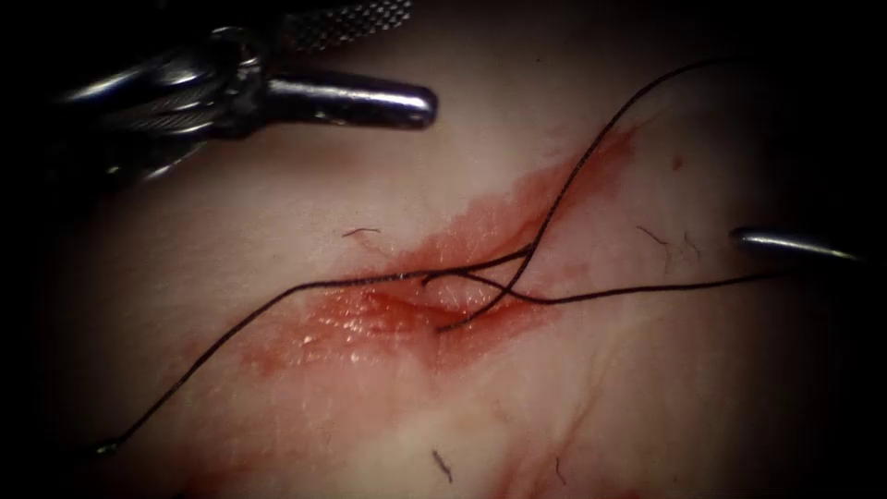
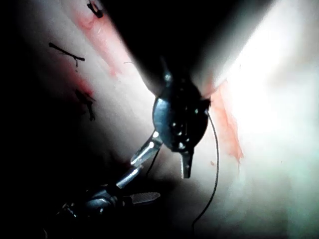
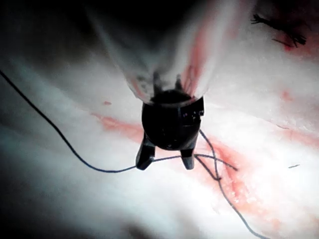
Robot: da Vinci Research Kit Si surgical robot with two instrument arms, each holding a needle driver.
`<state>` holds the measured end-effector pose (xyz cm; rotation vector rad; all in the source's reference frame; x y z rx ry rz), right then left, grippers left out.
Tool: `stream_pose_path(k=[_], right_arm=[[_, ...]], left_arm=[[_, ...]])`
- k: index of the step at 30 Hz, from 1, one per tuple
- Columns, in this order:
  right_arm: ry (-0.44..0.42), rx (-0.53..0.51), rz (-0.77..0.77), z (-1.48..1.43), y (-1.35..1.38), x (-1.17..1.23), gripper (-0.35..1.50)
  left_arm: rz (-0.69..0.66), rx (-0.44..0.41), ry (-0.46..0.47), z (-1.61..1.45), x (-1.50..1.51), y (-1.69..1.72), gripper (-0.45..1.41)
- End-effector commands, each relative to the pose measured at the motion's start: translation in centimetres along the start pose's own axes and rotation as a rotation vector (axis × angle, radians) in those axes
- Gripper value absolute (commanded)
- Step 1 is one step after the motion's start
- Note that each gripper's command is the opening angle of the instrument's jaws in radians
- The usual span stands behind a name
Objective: Wound Closure
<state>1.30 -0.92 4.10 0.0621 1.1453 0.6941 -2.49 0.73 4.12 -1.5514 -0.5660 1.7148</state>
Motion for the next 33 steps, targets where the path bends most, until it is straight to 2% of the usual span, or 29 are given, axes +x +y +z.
stream_pose_path(k=[1, 2, 3, 5, 7, 10, 11, 14, 15, 17, 18, 19, 21, 24, 28, 30, 33], right_arm=[[0.003, 0.005, 0.004, 0.02, 0.04, 0.00, 1.16], [0.003, 0.009, 0.003, -0.03, 0.06, -0.01, 1.16], [0.004, 0.022, 0.006, -0.14, 0.10, -0.04, 1.11], [0.003, 0.032, 0.005, -0.28, 0.15, -0.06, 1.03], [0.005, 0.042, 0.064, -0.40, 0.12, -0.10, 1.18], [0.001, 0.042, 0.094, -0.44, 0.00, -0.18, 1.18], [-0.004, 0.041, 0.102, -0.45, -0.04, -0.21, 1.13], [-0.032, 0.044, 0.116, -0.44, -0.15, -0.28, 1.08], [-0.053, 0.071, 0.117, -0.41, -0.19, -0.32, 1.03], [-0.054, 0.085, 0.130, -0.40, -0.20, -0.35, 0.98], [-0.052, 0.086, 0.137, -0.39, -0.23, -0.39, 0.98], [-0.052, 0.086, 0.147, -0.38, -0.23, -0.41, 0.98], [-0.050, 0.085, 0.154, -0.37, -0.26, -0.45, 0.99], [-0.052, 0.083, 0.161, -0.33, -0.30, -0.48, 1.03], [-0.051, 0.081, 0.175, -0.29, -0.33, -0.51, 1.04], [-0.050, 0.081, 0.174, -0.29, -0.34, -0.52, 1.04], [-0.049, 0.081, 0.183, -0.27, -0.36, -0.54, 1.03]], left_arm=[[-0.064, 0.020, 0.005, 0.29, 0.01, -0.10, 0.09], [-0.116, 0.042, 0.015, 0.45, 0.03, -0.16, -0.03], [-0.193, 0.092, 0.042, 0.82, 0.04, -0.31, 0.09], [-0.339, 0.110, 0.063, 1.25, -0.07, -0.50, 0.04], [-0.534, 0.113, 0.095, 1.59, -0.54, -0.64, 0.07], [-0.667, 0.099, 0.098, 1.61, -0.90, -0.63, -0.08], [-0.702, 0.097, 0.098, 1.58, -0.96, -0.62, -0.15], [-0.825, 0.095, 0.106, 1.40, -1.06, -0.54, -0.16], [-0.969, 0.122, 0.136, 1.31, -1.04, -0.50, -0.18], [-1.079, 0.178, 0.201, 1.31, -0.98, -0.50, -0.18], [-1.184, 0.227, 0.286, 1.34, -1.00, -0.51, -0.01], [-1.249, 0.243, 0.323, 1.36, -1.03, -0.51, -0.10], [-1.418, 0.248, 0.403, 1.42, -1.12, -0.53, -0.20], [-1.553, 0.231, 0.441, 1.65, -1.30, -0.61, -0.21], [-1.650, 0.210, 0.499, 2.00, -1.51, -0.74, -0.21], [-1.641, 0.209, 0.523, 2.15, -1.59, -0.80, -0.21], [-1.662, 0.148, 0.557, 2.32, -1.66, -0.87, -0.21]])
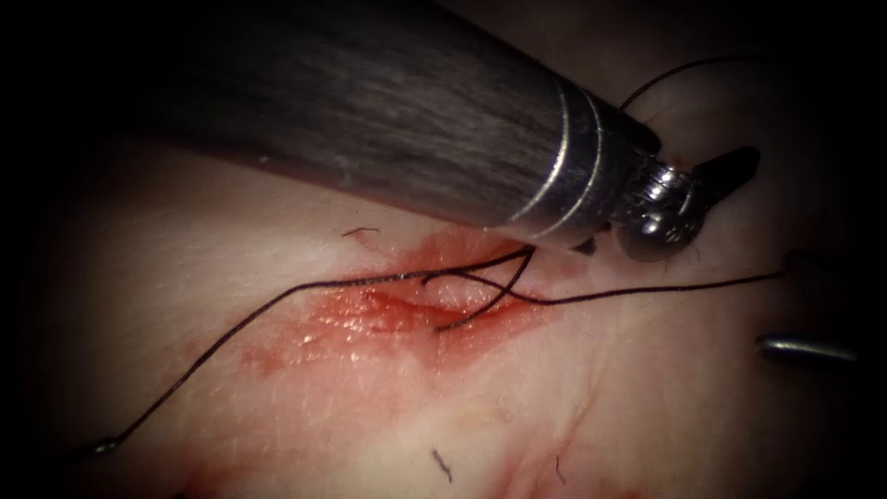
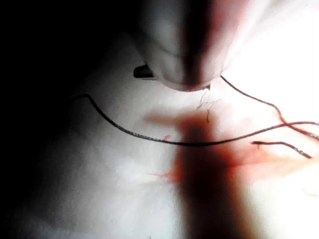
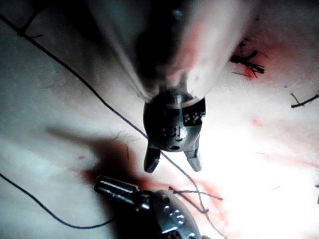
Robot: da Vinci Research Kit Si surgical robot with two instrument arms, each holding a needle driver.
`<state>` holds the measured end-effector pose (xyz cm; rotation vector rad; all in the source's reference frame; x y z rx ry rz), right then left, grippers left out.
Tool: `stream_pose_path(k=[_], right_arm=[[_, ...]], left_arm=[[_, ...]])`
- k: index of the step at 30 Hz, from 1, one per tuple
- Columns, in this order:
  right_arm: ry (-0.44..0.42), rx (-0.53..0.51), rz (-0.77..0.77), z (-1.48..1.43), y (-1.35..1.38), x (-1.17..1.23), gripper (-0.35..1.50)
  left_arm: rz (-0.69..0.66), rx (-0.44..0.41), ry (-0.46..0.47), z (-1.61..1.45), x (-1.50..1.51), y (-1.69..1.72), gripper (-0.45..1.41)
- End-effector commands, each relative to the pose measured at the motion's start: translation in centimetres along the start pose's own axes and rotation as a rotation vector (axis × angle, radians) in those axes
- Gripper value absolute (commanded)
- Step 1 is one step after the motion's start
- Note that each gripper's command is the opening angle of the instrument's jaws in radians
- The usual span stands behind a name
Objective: Wound Closure
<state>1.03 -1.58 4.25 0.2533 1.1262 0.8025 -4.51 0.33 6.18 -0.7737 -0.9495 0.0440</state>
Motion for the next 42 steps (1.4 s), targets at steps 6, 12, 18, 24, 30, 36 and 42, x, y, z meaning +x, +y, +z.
stream_pose_path(k=[6, 12, 18, 24, 30, 36, 42], right_arm=[[0.006, 0.002, -0.004, 0.14, -0.05, -0.10, 1.03], [0.006, 0.004, -0.006, 0.13, -0.06, -0.11, 0.98], [0.006, 0.005, -0.002, 0.14, -0.05, -0.13, 0.96], [0.007, 0.004, -0.002, 0.16, -0.06, -0.13, 0.98], [0.007, 0.004, 0.003, 0.16, -0.07, -0.13, 1.01], [0.007, 0.005, 0.003, 0.15, -0.07, -0.13, 1.01], [0.007, 0.005, 0.015, 0.15, -0.08, -0.13, 0.98]], left_arm=[[-0.058, -0.129, -0.049, 0.34, 0.01, 0.03, 0.31], [-0.039, -0.165, -0.060, 0.35, 0.06, 0.19, 0.85], [-0.036, -0.191, -0.066, 0.35, 0.10, 0.28, 0.88], [-0.032, -0.212, -0.035, 0.48, 0.21, 0.31, 0.91], [-0.013, -0.229, -0.008, 0.73, 0.27, 0.18, 0.71], [-0.043, -0.210, -0.042, 0.75, 0.28, -0.01, -0.45], [0.005, -0.315, -0.123, 0.73, 0.35, 0.04, -0.45]])
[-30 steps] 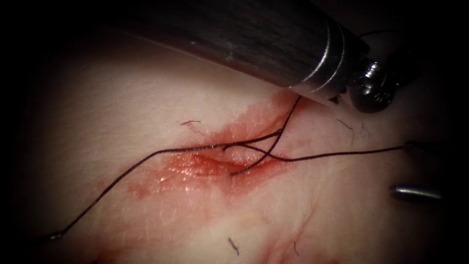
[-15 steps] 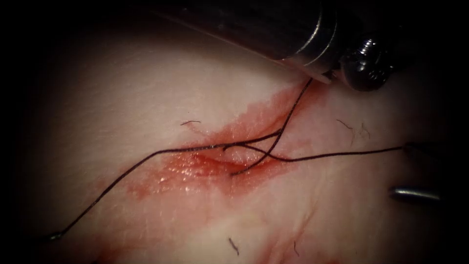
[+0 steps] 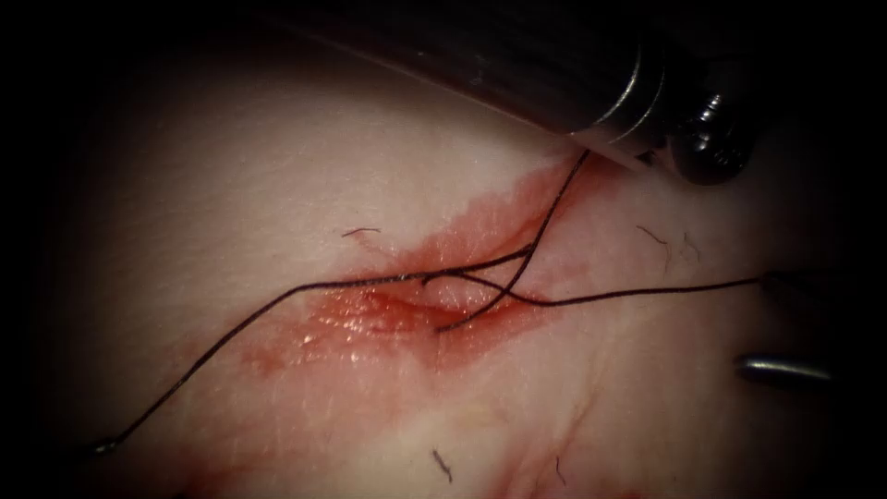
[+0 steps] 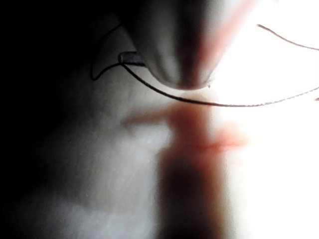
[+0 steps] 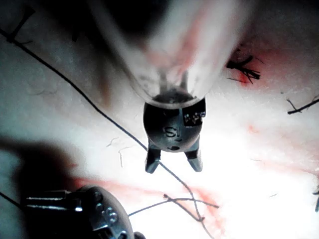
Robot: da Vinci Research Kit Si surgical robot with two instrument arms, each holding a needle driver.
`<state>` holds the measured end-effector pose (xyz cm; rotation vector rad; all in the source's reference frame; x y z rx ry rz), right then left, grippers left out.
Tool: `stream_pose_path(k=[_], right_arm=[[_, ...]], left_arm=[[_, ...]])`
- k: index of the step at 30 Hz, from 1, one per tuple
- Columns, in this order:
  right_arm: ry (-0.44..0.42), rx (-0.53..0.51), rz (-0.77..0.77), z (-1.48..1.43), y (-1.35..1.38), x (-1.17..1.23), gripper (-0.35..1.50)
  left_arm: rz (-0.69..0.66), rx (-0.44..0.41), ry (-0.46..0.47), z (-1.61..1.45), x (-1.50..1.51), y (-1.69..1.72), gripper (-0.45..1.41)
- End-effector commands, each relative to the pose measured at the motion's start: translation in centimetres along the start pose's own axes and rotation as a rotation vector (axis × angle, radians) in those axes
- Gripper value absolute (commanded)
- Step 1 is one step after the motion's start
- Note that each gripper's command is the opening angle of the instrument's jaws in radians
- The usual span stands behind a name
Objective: Wound Closure
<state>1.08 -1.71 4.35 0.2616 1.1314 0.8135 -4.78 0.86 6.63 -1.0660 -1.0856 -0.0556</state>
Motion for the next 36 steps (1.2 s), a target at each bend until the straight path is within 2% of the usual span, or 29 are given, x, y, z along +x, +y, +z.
stream_pose_path(k=[1, 8, 14, 16, 20, 22, 27, 29, 36], right_arm=[[0.002, 0.002, 0.007, 0.09, -0.02, 0.01, 0.98], [0.002, 0.006, 0.018, 0.06, -0.03, 0.01, 0.91], [0.002, 0.006, 0.024, 0.05, -0.02, 0.00, 0.94], [0.002, 0.006, 0.024, 0.05, -0.02, 0.00, 0.96], [0.002, 0.006, 0.024, 0.05, -0.02, 0.00, 0.98], [0.002, 0.006, 0.030, 0.05, -0.02, 0.00, 0.98], [0.002, 0.006, 0.029, 0.06, -0.03, 0.00, 0.98], [0.002, 0.006, 0.035, 0.06, -0.03, 0.00, 0.98], [0.003, 0.007, 0.040, 0.05, -0.03, -0.01, 0.98]], left_arm=[[0.025, -0.006, -0.005, 0.06, 0.03, -0.01, -0.45], [0.098, 0.000, -0.020, 0.00, 0.06, 0.04, -0.45], [0.166, 0.011, -0.048, -0.03, -0.01, 0.03, -0.45], [0.186, 0.017, -0.048, -0.02, -0.04, 0.05, -0.01], [0.267, 0.072, 0.029, -0.01, -0.12, 0.10, 0.32], [0.273, 0.076, 0.036, -0.01, -0.14, 0.10, 0.34], [0.283, 0.058, 0.082, 0.02, -0.15, 0.10, 0.56], [0.296, 0.053, 0.094, 0.02, -0.14, 0.11, 0.59], [0.317, 0.053, 0.104, -0.06, -0.16, 0.19, 0.59]])
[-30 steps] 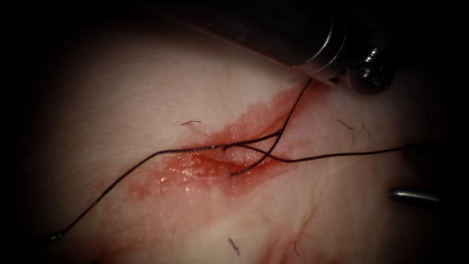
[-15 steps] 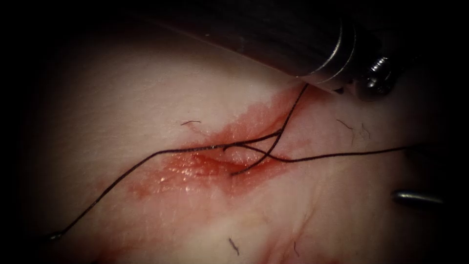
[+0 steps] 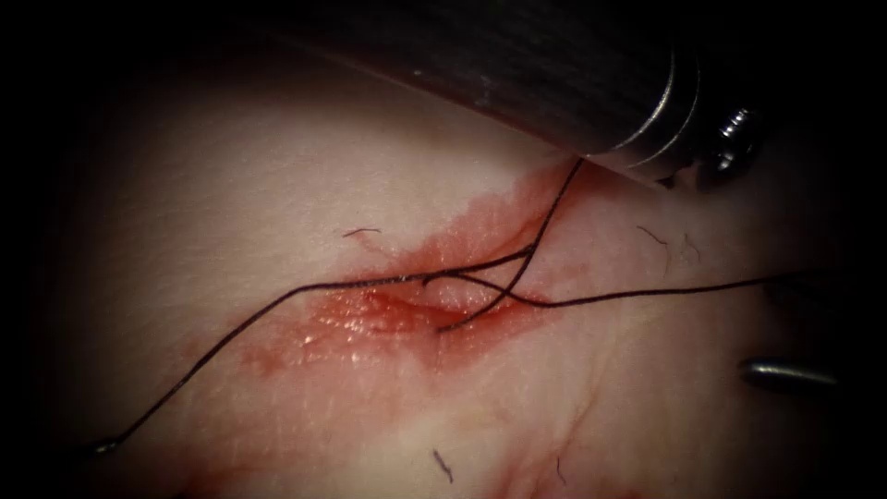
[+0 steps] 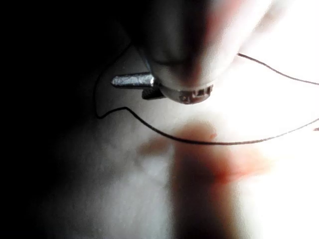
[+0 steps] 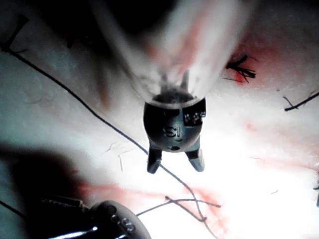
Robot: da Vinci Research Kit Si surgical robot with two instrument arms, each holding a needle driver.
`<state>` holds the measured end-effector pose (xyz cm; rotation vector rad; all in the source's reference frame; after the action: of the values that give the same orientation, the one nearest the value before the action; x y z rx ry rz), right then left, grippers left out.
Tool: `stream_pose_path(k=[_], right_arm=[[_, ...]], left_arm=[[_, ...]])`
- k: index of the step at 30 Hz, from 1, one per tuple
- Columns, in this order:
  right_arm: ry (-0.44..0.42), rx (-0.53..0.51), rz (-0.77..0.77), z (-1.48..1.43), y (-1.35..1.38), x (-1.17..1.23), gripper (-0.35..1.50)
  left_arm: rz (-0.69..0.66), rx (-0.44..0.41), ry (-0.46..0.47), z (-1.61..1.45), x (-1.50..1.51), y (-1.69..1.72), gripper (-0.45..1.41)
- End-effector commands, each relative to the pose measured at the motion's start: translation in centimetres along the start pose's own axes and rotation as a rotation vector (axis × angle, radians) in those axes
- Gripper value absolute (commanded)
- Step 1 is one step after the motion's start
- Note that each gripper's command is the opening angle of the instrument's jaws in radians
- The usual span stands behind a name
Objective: Wound Closure
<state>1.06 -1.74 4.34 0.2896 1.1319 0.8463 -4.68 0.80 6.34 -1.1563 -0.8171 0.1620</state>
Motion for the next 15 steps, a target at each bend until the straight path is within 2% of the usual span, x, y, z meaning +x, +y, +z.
stream_pose_path(k=[1, 3, 10, 12, 13, 14, 15], right_arm=[[0.002, 0.001, -0.001, 0.09, -0.01, 0.01, 0.98], [0.002, 0.001, -0.001, 0.09, -0.01, 0.00, 0.98], [0.002, 0.002, -0.001, 0.09, -0.05, 0.01, 1.01], [0.002, 0.002, -0.001, 0.10, -0.06, 0.01, 1.03], [0.002, 0.002, -0.001, 0.11, -0.07, 0.01, 1.03], [0.002, 0.002, -0.001, 0.11, -0.07, 0.01, 1.03], [0.002, 0.002, -0.001, 0.11, -0.08, 0.01, 1.03]], left_arm=[[0.021, -0.003, 0.005, 0.07, 0.01, 0.00, 0.59], [0.036, -0.005, 0.016, 0.07, 0.03, 0.04, 0.61], [0.089, -0.014, 0.068, 0.25, 0.12, 0.04, 0.96], [0.093, -0.016, 0.072, 0.28, 0.14, 0.01, 0.98], [0.095, -0.016, 0.073, 0.28, 0.15, -0.01, 0.96], [0.097, -0.017, 0.074, 0.29, 0.15, -0.03, 0.83], [0.099, -0.018, 0.074, 0.29, 0.15, -0.05, 0.52]])
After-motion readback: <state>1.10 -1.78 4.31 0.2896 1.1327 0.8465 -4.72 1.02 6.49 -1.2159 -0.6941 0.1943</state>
